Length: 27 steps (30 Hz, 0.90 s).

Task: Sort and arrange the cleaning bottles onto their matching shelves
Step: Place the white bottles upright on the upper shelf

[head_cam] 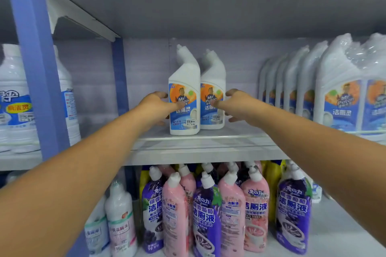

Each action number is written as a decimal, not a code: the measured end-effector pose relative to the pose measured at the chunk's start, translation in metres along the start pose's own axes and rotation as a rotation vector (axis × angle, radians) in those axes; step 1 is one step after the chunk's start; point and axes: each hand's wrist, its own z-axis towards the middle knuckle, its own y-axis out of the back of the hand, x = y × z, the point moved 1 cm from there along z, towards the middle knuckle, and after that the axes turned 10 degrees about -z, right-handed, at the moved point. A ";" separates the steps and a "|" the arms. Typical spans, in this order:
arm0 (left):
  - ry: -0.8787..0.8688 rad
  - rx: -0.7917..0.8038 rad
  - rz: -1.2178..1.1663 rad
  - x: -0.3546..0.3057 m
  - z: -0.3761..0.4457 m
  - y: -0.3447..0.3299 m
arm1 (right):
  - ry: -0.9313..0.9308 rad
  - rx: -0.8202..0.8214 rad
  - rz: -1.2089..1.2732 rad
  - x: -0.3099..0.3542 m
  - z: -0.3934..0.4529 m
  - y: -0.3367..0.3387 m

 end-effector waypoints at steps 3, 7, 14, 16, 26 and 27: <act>-0.084 -0.066 -0.042 -0.008 -0.019 -0.008 | 0.039 -0.043 0.066 -0.002 -0.020 0.002; -0.177 -0.137 -0.095 -0.017 -0.057 -0.018 | 0.115 -0.139 0.207 -0.013 -0.058 0.007; -0.327 -0.223 -0.271 -0.010 -0.147 -0.047 | 0.337 -0.265 0.316 -0.053 -0.150 0.014; -0.349 -0.267 -0.324 0.006 -0.172 -0.060 | 0.351 -0.274 0.385 -0.077 -0.172 0.013; 0.076 -0.331 -0.453 0.139 -0.266 -0.183 | 0.051 -0.080 0.525 -0.249 -0.223 -0.014; 0.110 -0.338 -0.442 0.151 -0.273 -0.193 | 0.023 -0.054 0.525 -0.264 -0.226 -0.017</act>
